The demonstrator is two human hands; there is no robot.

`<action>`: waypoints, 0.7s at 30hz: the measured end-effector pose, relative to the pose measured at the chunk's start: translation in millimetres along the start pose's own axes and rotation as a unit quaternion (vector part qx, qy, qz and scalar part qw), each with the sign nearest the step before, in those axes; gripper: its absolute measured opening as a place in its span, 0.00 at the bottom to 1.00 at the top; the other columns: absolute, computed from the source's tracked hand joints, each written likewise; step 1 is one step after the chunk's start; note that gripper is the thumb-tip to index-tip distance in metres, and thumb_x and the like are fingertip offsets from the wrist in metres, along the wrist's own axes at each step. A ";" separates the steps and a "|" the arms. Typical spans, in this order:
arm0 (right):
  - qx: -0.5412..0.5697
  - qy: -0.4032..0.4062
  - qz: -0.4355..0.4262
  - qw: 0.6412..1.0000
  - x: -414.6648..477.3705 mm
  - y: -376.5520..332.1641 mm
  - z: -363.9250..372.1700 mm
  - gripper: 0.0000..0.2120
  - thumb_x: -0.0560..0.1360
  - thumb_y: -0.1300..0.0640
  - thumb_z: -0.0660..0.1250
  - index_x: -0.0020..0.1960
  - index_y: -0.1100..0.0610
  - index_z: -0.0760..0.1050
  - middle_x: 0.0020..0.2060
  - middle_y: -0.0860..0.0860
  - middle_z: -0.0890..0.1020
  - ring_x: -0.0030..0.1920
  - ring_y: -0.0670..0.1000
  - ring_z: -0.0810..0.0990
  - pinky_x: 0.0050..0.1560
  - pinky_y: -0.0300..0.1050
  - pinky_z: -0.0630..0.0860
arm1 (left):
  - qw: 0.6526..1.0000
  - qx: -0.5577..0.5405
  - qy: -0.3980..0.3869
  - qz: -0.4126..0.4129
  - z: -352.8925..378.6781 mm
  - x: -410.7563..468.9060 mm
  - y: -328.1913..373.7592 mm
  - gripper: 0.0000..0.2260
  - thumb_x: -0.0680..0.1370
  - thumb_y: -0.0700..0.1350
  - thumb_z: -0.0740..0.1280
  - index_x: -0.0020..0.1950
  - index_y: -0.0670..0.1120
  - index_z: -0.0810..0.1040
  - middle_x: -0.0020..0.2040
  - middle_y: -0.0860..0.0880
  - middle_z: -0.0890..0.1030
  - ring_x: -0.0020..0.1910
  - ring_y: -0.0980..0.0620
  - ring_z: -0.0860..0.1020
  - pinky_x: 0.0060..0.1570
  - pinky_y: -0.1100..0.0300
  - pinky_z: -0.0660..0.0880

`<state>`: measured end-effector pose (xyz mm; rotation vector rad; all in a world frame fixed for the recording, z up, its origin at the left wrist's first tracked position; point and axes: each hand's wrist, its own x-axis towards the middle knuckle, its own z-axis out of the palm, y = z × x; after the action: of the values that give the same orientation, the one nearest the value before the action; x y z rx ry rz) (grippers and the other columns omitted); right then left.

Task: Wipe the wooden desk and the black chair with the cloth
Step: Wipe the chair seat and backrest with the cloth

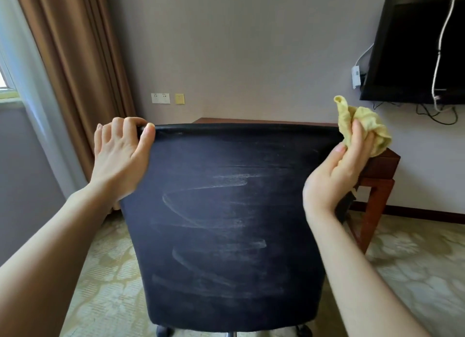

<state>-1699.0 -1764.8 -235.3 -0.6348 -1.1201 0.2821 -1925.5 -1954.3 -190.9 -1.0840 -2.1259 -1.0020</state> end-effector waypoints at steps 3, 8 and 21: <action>0.032 0.039 0.012 0.999 -19.4 -14.6 21.1 0.18 0.81 0.67 0.52 0.70 0.63 0.66 0.71 0.60 0.64 0.74 0.56 0.59 0.73 0.50 0.59 | 1.000 0.005 0.001 0.004 1.0 0.6 -1.4 0.27 0.75 0.61 0.44 0.59 0.46 0.71 0.51 0.50 0.64 0.62 0.44 0.62 0.72 0.46 0.52; 0.038 0.021 -0.056 0.997 -54.1 -20.6 41.4 0.17 0.81 0.66 0.54 0.69 0.58 0.66 0.69 0.55 0.63 0.72 0.55 0.60 0.72 0.54 0.61 | 1.000 0.000 0.012 0.008 4.1 0.9 -1.7 0.28 0.73 0.63 0.43 0.58 0.47 0.70 0.50 0.51 0.63 0.60 0.47 0.60 0.72 0.46 0.52; -0.035 -0.286 -0.559 0.777 -85.9 15.3 45.2 0.16 0.78 0.66 0.62 0.59 0.52 0.80 0.56 0.48 0.82 0.56 0.51 0.77 0.68 0.46 0.64 | 1.000 -0.017 -0.020 -0.006 -4.3 5.2 -9.3 0.24 0.76 0.59 0.47 0.61 0.46 0.70 0.53 0.51 0.66 0.62 0.48 0.60 0.72 0.46 0.52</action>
<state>-1774.7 -1781.9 -295.7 0.1694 -1.9124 -0.6541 -1935.4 -1959.2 -188.1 -1.1178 -2.1575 -1.0325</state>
